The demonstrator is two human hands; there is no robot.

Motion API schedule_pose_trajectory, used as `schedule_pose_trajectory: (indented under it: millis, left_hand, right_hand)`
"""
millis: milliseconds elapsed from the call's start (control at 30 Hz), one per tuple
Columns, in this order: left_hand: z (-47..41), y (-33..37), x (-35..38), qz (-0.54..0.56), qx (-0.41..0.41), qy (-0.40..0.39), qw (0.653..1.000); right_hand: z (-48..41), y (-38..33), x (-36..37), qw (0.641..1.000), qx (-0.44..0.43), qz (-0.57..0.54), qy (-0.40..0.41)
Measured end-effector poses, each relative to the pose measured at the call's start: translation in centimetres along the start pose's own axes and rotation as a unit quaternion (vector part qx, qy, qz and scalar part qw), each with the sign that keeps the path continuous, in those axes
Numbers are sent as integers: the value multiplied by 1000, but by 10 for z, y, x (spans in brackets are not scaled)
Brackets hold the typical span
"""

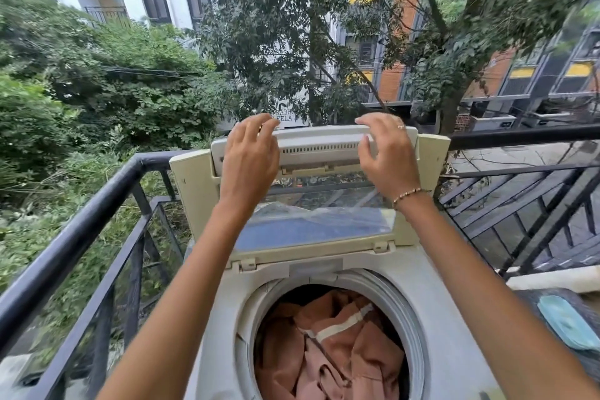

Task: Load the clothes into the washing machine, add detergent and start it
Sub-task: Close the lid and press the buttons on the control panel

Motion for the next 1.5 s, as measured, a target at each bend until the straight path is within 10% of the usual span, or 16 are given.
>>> schedule_pose_trajectory:
  millis: [367, 867, 1500]
  left_hand:
    - [-8, -34, 30, -41, -82, -90, 992]
    - [8, -14, -14, -48, -27, -140, 989]
    - [164, 71, -36, 73, 24, -359, 930]
  right_hand:
    - [-22, 16, 59, 989, 19, -40, -144]
    - [3, 1, 11, 984, -47, 24, -171]
    - [155, -7, -41, 913, -62, -13, -403]
Point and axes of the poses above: each hand's wrist, its own z-axis away from the middle knuckle, its own x-axis out of the palm, y = z × x, the point moved 9 cm from there along -z, towards the middle knuckle, and after that the axes turned 9 degrees about z, right-handed, at the moved point
